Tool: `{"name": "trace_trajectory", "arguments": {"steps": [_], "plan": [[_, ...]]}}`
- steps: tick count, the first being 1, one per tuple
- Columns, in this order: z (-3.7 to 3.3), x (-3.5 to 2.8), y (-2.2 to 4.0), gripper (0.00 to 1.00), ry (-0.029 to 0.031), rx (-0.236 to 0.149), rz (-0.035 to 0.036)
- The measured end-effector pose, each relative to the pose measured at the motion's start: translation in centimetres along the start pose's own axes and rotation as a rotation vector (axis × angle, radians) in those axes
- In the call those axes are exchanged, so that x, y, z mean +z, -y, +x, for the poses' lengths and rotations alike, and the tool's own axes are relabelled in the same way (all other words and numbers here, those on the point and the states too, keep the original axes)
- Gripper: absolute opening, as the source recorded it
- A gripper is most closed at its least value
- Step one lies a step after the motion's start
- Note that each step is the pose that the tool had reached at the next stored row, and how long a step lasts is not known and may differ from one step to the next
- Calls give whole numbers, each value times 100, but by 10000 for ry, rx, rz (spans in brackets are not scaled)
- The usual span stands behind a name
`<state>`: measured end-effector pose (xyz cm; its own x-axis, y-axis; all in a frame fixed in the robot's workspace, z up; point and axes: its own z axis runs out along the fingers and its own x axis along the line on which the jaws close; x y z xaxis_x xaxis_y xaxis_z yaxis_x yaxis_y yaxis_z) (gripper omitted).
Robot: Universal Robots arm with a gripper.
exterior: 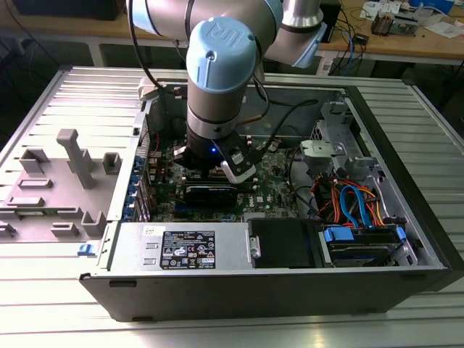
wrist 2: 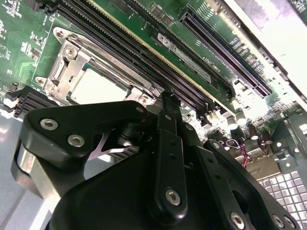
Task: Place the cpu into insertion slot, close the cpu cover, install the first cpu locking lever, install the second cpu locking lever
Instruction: 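Install the second cpu locking lever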
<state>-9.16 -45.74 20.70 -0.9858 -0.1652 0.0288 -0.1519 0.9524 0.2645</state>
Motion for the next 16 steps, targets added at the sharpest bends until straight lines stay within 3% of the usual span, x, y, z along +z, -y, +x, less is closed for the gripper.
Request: {"name": "trace_trajectory", "arguments": {"steps": [7,16], "plan": [[0,0,0,11,7,-4,-47],[-1,24,7,11,11,-5,-45]]}}
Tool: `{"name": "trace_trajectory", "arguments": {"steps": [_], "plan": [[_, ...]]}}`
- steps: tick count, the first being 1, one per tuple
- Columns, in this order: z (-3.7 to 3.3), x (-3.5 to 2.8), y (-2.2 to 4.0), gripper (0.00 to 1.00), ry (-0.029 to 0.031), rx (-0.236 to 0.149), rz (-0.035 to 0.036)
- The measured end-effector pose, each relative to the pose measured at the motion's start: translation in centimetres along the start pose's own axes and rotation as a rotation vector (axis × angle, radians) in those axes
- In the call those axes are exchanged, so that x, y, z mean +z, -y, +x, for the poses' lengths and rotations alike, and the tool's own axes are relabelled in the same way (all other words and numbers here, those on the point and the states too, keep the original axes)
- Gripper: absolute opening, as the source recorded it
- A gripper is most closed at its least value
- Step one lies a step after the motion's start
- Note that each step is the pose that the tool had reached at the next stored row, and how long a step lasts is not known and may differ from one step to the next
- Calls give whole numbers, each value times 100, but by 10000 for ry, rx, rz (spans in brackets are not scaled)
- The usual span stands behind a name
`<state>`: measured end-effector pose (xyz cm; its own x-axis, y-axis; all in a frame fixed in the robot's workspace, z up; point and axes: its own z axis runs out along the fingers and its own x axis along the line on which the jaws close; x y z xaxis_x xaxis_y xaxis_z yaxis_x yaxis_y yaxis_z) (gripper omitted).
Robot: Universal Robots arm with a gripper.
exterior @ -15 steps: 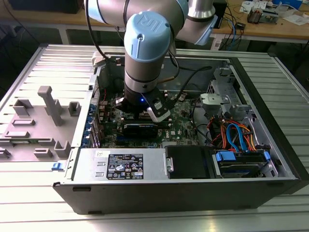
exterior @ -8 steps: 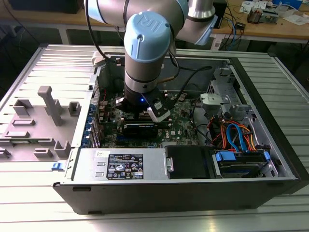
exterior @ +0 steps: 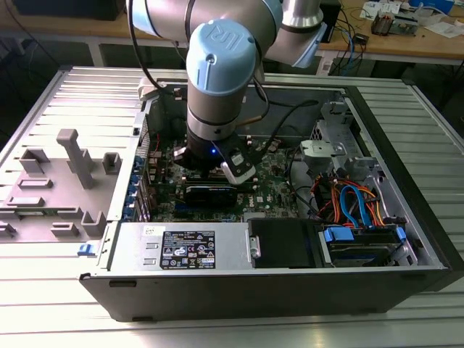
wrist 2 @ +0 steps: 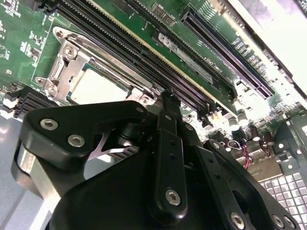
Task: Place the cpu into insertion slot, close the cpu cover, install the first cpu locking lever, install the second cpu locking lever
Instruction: 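Install the second cpu locking lever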
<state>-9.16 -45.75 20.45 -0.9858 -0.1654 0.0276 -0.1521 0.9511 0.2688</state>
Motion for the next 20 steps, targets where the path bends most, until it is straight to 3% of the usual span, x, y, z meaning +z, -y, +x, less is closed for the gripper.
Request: {"name": "trace_trajectory", "arguments": {"steps": [12,15,17,18,20], "plan": [[0,91,-23,11,38,143,-9],[0,96,-21,11,34,149,47],[0,95,-22,11,27,155,119],[0,95,-21,11,15,160,194],[0,82,-23,11,8,161,234]]}}
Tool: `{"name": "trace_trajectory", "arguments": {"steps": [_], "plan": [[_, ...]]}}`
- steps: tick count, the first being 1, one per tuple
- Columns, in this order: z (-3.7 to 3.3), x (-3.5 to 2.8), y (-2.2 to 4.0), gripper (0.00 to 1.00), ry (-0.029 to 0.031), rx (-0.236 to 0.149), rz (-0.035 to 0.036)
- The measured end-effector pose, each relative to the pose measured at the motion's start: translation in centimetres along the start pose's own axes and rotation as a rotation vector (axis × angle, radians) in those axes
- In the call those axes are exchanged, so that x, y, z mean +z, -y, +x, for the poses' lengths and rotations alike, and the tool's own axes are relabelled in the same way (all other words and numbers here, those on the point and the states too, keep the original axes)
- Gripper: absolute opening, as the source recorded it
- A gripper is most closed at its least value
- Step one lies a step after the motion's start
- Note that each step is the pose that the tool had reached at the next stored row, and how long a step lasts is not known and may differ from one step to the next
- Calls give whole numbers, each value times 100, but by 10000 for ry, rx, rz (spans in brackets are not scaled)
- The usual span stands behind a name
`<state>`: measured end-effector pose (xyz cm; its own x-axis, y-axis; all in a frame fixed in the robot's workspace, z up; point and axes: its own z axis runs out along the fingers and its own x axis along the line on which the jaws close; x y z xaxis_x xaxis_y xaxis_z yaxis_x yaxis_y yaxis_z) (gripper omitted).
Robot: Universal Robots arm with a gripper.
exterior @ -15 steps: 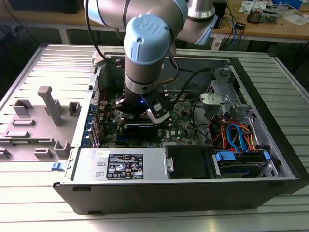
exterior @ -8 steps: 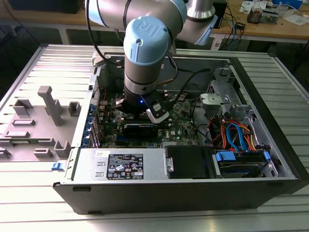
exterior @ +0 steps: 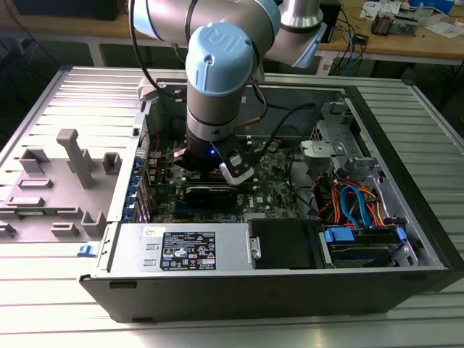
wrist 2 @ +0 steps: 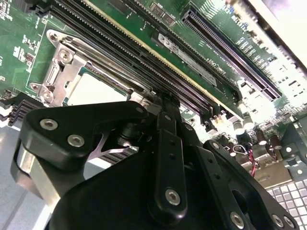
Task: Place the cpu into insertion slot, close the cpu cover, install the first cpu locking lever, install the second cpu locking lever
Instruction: 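Install the second cpu locking lever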
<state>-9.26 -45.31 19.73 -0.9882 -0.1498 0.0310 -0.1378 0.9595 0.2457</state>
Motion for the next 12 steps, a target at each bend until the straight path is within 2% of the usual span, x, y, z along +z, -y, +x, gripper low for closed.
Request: {"name": "trace_trajectory", "arguments": {"steps": [3,7,12], "plan": [[4,-14,-6,11,-4,3,25],[5,-38,-26,11,-4,1,19],[7,-125,-62,11,-4,4,20]]}}
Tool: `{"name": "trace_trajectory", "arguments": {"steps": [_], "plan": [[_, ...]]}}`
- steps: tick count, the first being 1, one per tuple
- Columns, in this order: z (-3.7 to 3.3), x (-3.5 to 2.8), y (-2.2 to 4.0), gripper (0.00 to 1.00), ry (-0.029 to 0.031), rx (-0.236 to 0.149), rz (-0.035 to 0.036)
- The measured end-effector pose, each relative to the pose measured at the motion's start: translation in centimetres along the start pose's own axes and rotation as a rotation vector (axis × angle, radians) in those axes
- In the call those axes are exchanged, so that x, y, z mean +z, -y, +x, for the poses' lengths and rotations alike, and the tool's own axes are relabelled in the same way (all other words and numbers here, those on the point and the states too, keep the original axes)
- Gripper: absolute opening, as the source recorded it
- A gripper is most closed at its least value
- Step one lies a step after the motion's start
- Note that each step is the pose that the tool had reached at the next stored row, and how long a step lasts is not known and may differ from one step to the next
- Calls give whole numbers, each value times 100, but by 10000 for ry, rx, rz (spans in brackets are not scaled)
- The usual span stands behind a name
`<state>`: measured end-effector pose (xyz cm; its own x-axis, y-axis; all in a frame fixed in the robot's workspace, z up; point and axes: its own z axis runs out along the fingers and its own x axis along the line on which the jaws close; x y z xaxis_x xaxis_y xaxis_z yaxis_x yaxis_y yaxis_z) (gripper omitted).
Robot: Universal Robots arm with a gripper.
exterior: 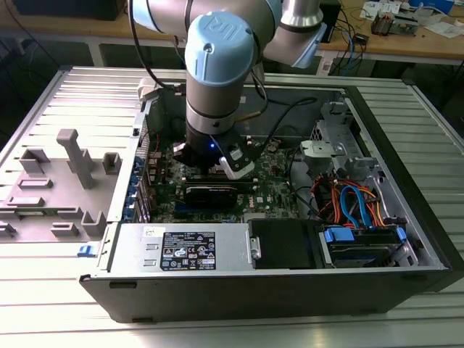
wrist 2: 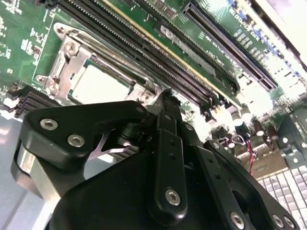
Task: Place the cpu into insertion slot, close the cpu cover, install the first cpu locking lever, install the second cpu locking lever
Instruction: 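Install the second cpu locking lever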
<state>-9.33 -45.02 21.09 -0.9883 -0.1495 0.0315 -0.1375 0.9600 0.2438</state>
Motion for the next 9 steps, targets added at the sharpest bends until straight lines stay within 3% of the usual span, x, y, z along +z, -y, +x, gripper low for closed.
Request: {"name": "trace_trajectory", "arguments": {"steps": [3,9], "plan": [[3,-70,-20,11,-1,2,1],[8,-71,-21,11,0,2,0]]}}
